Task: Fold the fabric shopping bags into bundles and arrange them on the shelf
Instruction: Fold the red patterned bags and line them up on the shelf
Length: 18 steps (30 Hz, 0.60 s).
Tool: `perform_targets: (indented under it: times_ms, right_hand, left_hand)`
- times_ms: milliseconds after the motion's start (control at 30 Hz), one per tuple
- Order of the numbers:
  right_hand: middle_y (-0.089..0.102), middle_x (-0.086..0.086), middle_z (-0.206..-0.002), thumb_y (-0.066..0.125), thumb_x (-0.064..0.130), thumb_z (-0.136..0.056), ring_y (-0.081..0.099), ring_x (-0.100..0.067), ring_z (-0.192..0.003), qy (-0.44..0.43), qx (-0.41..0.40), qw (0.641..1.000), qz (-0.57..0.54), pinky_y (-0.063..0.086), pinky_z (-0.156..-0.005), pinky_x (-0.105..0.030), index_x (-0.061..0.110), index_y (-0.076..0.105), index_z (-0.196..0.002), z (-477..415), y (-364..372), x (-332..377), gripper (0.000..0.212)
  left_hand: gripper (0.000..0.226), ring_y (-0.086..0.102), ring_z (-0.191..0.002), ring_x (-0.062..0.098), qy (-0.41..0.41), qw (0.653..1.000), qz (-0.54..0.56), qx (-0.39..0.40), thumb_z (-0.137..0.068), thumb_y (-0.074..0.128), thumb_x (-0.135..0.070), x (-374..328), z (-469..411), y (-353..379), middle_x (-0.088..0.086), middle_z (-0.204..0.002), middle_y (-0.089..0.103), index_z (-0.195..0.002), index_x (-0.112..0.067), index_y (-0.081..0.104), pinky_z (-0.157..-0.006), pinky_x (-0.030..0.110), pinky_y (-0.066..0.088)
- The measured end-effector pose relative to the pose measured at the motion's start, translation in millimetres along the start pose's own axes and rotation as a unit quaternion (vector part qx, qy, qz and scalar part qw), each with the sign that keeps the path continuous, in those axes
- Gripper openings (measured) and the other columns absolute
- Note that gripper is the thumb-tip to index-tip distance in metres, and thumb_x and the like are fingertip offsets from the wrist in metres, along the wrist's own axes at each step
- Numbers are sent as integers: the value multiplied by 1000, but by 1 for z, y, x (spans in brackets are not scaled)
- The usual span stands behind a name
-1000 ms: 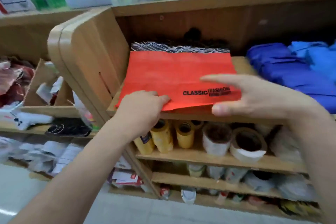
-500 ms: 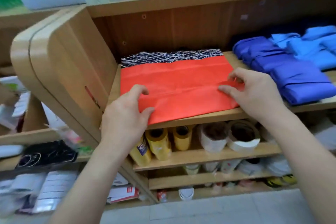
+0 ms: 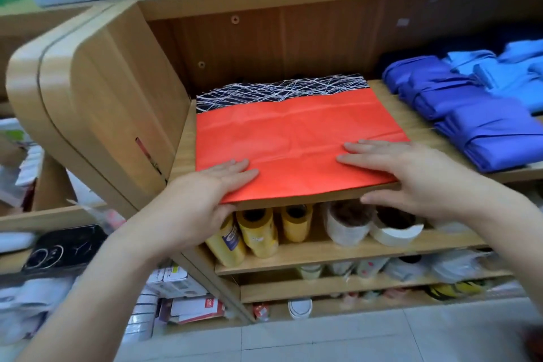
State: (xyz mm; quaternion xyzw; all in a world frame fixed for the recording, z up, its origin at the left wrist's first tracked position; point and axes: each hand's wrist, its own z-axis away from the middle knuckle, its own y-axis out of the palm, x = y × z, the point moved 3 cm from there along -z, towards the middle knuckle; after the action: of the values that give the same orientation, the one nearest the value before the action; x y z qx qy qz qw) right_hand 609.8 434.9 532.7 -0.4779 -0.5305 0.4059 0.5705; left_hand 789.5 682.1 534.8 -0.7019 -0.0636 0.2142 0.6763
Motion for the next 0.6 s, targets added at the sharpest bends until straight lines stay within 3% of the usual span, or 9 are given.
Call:
perform_targets:
  times_ms: [67,133,233,300,333,433,500,533,600]
  right_hand:
    - [46,31,-139,75,28,-83,37,12,-132,12,-23,996,-80,25,-113,-14,58,48,-126,10,-12,-2,59]
    - [63,34,-114,73,9,-83,52,16,-115,48,-43,983,-171,36,-102,-6,53,64,-108,20,-23,-5,52]
    - [76,14,-86,79,10,-75,69,1,-83,78,-100,944,-304,50,-75,-8,37,79,-83,29,-35,-7,28]
    - [74,8,-80,82,20,-67,67,-2,-70,123,-167,901,-381,50,-62,-9,31,77,-85,30,-37,-12,21]
    - [71,9,-79,84,24,-65,63,1,-66,150,-204,889,-382,48,-58,-9,32,75,-87,30,-35,-15,25]
    - [64,10,-89,86,34,-64,56,2,-69,213,-290,882,-305,43,-60,-6,37,68,-102,20,-24,-19,42]
    - [64,3,-98,85,33,-69,57,-5,-82,236,-315,891,-224,46,-75,-10,34,64,-115,12,-13,-16,50]
    - [62,-1,-104,83,35,-72,58,-13,-94,244,-313,903,-165,49,-85,-22,32,62,-122,9,-8,-14,54]
    - [55,-9,-117,75,38,-78,53,-30,-109,244,-302,919,-59,49,-90,-46,28,60,-129,5,1,-8,54]
  left_hand:
    - [54,32,-134,-12,-25,995,100,-9,-92,65,-12,3,10,-11,-22,-144,43,-133,-44,52,-117,15,18]
    - [36,59,-111,-8,-68,967,241,-38,-83,75,-17,2,20,-20,-18,-115,70,-102,-48,73,-103,18,43]
    - [15,66,-66,8,-129,868,443,-183,-61,80,-24,-3,31,-24,-1,-71,73,-75,-21,77,-61,17,53]
    - [21,66,-62,7,-181,794,506,-284,-58,80,-24,-5,33,-18,-1,-68,70,-75,-16,71,-55,20,54]
    - [23,67,-65,6,-208,777,502,-318,-61,81,-26,-5,31,-13,-3,-71,70,-80,-21,67,-56,22,55]
    - [29,64,-77,3,-253,809,375,-376,-78,80,-26,-5,21,-1,-14,-90,63,-94,-34,57,-68,27,56]
    - [37,58,-87,7,-242,853,249,-389,-82,77,-23,-8,14,2,-16,-100,59,-110,-34,55,-79,26,48]
    - [41,54,-94,11,-233,874,179,-387,-83,76,-22,-8,11,3,-10,-106,57,-118,-30,56,-84,27,44]
    - [38,50,-105,22,-188,905,57,-376,-83,75,-17,-9,4,7,5,-116,55,-119,-19,64,-91,35,42]
